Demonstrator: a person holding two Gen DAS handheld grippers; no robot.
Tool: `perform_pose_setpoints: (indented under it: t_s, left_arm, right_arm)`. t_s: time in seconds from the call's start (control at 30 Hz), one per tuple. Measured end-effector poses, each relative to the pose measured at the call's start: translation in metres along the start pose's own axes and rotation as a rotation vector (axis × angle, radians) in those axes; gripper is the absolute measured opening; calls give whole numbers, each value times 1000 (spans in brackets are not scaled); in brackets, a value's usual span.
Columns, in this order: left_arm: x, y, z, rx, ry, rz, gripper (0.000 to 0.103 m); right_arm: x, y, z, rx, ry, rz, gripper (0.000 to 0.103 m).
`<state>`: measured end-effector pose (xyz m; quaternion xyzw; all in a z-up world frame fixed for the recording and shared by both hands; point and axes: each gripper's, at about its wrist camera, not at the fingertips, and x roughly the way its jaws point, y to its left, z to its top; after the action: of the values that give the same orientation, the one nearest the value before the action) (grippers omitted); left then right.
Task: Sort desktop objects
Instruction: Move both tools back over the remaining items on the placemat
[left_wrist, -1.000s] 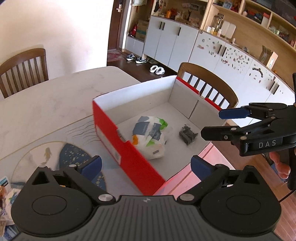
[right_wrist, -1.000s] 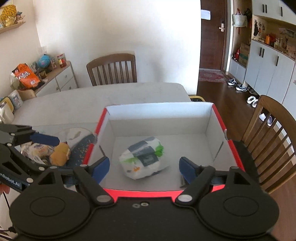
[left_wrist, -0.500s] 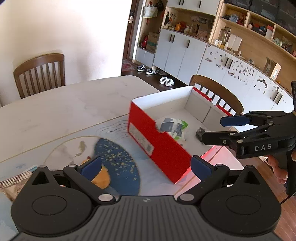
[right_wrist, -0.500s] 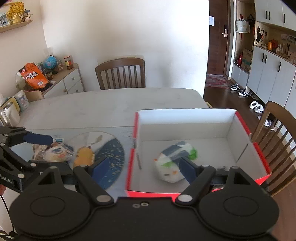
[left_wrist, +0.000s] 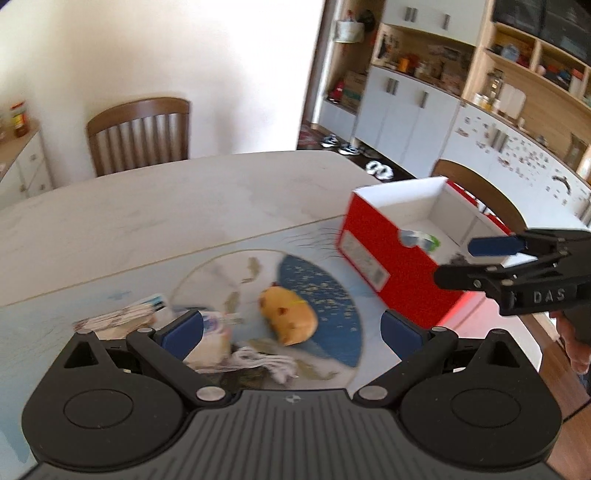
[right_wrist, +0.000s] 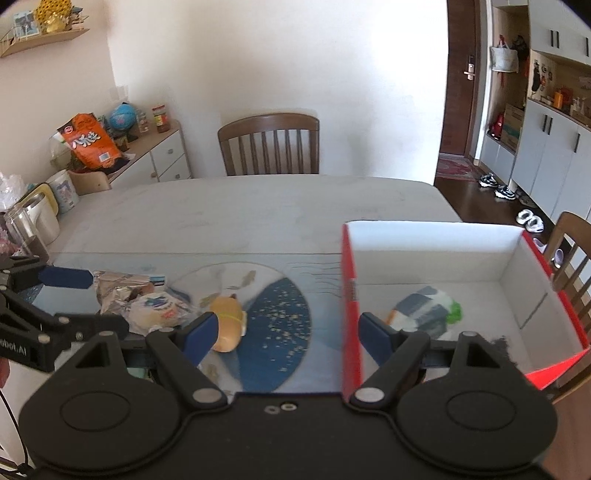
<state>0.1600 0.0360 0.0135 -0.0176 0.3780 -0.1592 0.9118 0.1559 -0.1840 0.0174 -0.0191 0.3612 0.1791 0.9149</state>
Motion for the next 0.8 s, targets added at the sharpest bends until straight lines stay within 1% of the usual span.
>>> perform_pose_setpoints:
  t_s: [0.1,0.27,0.43,0.7,0.8]
  left_arm:
    - [-3,16,-2,-35,-8,21,103]
    - [-9,40,-6,-73,-22,79,103]
    - [-10,58,-12,-93,-34,136,103]
    - [6,86,-20,-127,-21,223,102]
    - [13,97,-24,-180,-11,229,102]
  right_arm:
    - [4,9,1,-15,-2,4,83]
    - [15,20,2,-24,7,16,83]
    - [28,31,3,-41,12,20,83]
    - [54,44,1,-53,32,29,83]
    - [63,50,-1,-63,43,34,82]
